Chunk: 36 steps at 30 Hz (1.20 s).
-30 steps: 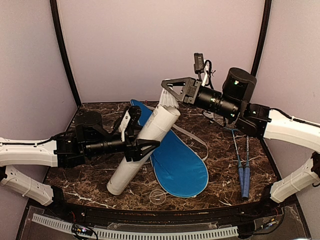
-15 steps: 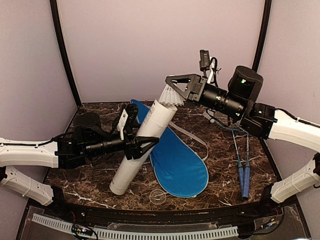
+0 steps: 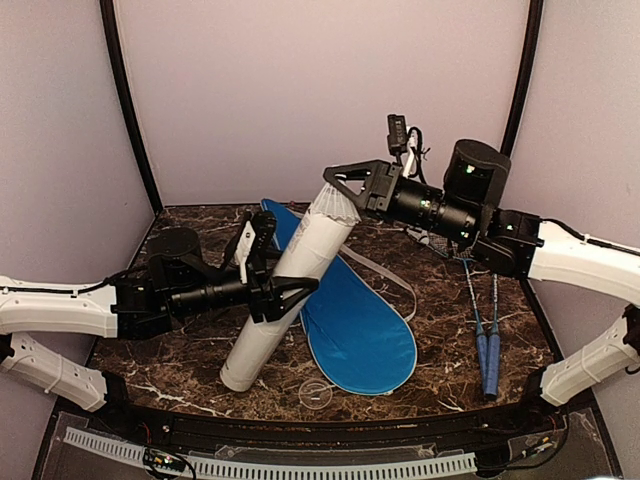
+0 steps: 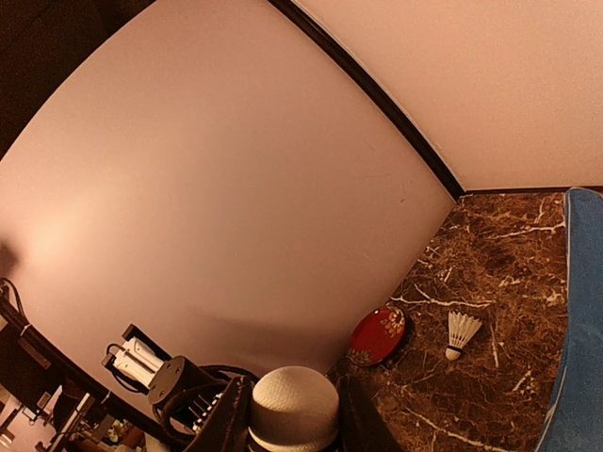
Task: Pack up the badminton gear
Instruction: Place the shuttlecock in the shuttle tube.
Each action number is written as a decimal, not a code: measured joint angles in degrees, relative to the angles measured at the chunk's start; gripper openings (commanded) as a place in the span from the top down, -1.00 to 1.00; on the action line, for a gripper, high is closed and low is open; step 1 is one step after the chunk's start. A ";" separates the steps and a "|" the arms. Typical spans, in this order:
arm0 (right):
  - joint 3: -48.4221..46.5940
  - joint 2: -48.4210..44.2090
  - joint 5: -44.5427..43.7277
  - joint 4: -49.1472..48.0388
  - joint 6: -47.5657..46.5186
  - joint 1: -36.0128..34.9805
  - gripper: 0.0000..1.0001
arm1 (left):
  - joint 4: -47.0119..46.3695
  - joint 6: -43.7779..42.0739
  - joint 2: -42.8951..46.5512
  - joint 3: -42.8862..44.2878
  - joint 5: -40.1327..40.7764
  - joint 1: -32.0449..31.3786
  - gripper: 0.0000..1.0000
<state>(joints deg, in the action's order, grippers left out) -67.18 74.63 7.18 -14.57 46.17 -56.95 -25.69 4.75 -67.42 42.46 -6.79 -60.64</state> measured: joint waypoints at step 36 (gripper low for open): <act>-0.52 1.70 -4.68 4.02 -4.83 -2.78 0.74 | -0.74 0.42 -0.94 -1.11 0.20 0.00 -0.23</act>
<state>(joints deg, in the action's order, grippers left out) -67.70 76.34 2.50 -10.55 41.34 -59.72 -26.44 5.17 -68.36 41.34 -6.59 -60.64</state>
